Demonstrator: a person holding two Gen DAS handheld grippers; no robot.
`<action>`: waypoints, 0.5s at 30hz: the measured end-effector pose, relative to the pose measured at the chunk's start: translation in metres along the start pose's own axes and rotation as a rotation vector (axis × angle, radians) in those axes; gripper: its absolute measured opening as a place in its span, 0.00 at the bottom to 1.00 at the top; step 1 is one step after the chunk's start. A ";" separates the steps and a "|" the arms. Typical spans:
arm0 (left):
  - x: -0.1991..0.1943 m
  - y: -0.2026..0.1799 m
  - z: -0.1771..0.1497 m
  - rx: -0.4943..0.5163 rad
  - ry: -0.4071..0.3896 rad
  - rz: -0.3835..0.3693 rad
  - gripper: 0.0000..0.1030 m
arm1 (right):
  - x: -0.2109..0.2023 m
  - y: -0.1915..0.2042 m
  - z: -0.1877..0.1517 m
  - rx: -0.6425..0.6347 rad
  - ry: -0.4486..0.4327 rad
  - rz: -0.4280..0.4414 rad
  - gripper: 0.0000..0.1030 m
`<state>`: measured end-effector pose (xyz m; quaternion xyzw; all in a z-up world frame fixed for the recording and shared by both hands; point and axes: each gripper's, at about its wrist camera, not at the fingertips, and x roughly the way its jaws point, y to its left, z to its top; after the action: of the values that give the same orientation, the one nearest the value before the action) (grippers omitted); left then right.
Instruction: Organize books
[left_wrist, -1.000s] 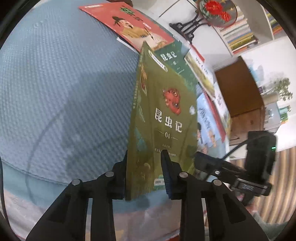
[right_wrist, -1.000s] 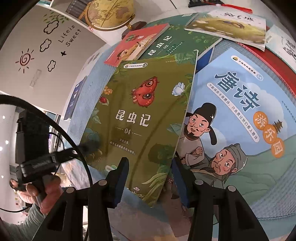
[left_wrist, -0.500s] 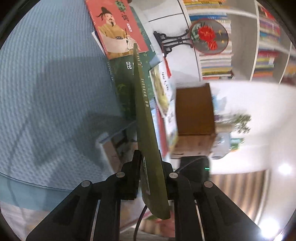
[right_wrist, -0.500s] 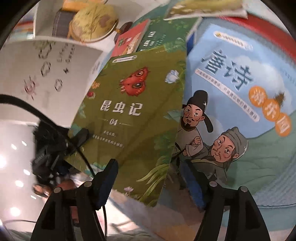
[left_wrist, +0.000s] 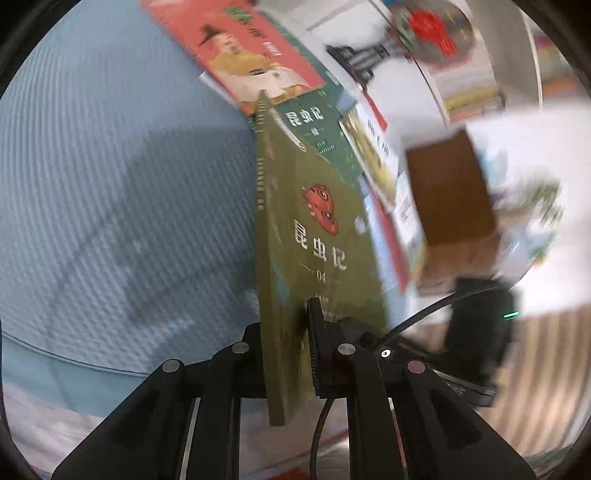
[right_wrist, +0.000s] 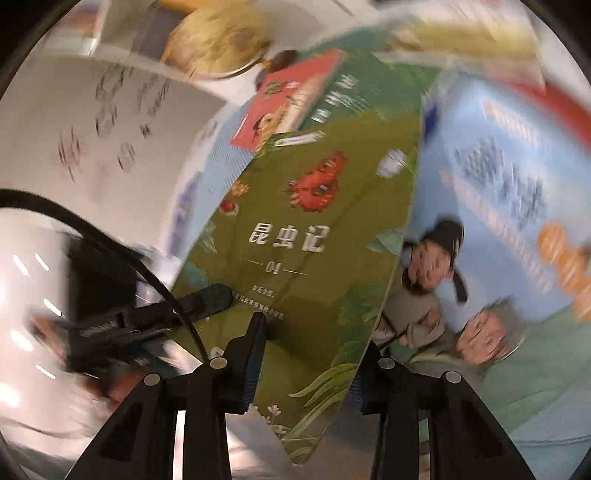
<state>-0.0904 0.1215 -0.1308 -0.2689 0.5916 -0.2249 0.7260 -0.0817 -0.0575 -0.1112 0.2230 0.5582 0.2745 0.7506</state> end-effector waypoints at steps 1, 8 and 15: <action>-0.001 -0.004 0.000 0.029 -0.003 0.025 0.10 | -0.002 0.010 -0.002 -0.053 -0.008 -0.041 0.37; -0.046 -0.008 -0.008 0.143 -0.055 0.023 0.11 | -0.021 0.081 -0.017 -0.273 -0.074 -0.122 0.37; -0.134 0.059 0.020 0.068 -0.151 -0.093 0.11 | 0.015 0.179 0.017 -0.338 -0.122 -0.100 0.37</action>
<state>-0.0969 0.2555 -0.0674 -0.2876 0.5141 -0.2572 0.7661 -0.0908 0.0864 -0.0023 0.0818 0.4680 0.3129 0.8224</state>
